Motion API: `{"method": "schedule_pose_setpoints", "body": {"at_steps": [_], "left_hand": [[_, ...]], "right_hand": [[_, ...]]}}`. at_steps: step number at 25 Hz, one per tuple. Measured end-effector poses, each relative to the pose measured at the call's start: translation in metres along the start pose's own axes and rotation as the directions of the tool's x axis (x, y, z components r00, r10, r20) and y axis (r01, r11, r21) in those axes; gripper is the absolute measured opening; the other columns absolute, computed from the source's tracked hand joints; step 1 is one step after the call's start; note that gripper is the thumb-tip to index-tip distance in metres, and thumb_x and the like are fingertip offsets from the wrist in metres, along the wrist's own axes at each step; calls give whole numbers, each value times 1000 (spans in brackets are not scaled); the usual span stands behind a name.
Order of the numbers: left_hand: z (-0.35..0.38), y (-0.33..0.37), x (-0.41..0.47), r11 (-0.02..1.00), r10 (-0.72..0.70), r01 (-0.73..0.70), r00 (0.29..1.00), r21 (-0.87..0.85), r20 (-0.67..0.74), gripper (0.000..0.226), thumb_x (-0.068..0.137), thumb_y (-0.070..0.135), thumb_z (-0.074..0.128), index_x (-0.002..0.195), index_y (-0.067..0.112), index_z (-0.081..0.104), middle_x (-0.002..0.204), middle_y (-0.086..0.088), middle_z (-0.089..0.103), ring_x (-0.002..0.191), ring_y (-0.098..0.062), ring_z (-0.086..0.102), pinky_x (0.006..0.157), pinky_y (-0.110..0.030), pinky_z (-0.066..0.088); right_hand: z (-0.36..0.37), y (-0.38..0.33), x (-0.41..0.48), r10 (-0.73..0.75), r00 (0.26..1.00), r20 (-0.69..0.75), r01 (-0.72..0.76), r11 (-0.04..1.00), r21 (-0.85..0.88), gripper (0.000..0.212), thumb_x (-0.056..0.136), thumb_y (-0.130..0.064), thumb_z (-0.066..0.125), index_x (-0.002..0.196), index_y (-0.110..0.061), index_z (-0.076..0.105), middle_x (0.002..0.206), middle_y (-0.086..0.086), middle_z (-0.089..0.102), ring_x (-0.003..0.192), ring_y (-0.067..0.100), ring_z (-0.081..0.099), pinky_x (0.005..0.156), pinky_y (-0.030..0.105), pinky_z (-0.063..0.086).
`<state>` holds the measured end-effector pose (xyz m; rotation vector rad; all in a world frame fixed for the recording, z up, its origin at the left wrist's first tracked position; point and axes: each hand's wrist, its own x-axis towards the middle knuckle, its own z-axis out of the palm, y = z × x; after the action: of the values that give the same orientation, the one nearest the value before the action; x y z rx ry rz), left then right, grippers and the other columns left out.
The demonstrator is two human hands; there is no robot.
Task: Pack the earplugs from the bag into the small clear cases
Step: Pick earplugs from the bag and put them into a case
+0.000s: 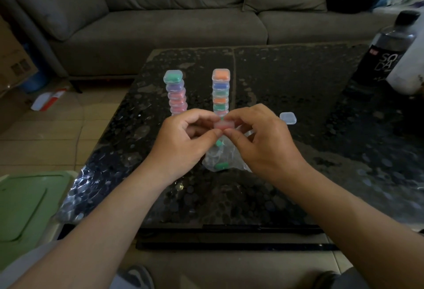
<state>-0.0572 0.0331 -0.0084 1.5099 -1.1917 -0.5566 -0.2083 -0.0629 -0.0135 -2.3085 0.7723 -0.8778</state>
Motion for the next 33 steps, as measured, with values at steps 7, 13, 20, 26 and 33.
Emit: {"method": "schedule_pose_setpoints", "body": {"at_steps": [7,13,20,26,33], "left_hand": [[-11,22,-1,994,83,-96,974,-53,-211,40,91,-3,71,116,28,65,100,9,75,99,-4,74,83,-19,59],[-32,23,10,992,116,-128,937,-17,-330,51,94,-3,67,131,29,54,128,7,67,120,-4,65,103,-28,54],[-51,14,31,994,103,-86,915,60,-391,66,90,6,67,146,28,43,142,11,59,132,3,54,114,-28,44],[-50,7,46,999,27,-12,919,40,-394,67,90,-3,63,146,27,42,144,11,56,134,0,51,118,-30,40],[-48,-3,54,998,-9,30,916,47,-400,64,90,-6,61,137,33,43,143,11,57,134,-2,53,117,-36,42]], "right_hand": [[8,-28,19,-49,976,-214,55,998,20,30,93,-24,70,124,-23,68,111,-7,62,97,3,61,80,16,54],[23,-51,43,-144,985,-96,162,965,205,51,94,-12,60,143,-17,51,123,-25,49,116,-13,46,101,12,43],[33,-61,62,-146,959,242,65,947,314,83,89,-3,56,142,-51,14,140,-47,19,119,-38,14,97,-7,19],[46,-54,74,-115,938,327,11,953,303,97,87,-3,54,160,-31,-3,166,-15,12,147,-10,12,117,10,20],[50,-44,79,-97,927,362,-20,952,306,98,88,-6,55,160,-29,-6,168,-14,4,150,-6,2,121,19,16]]}}
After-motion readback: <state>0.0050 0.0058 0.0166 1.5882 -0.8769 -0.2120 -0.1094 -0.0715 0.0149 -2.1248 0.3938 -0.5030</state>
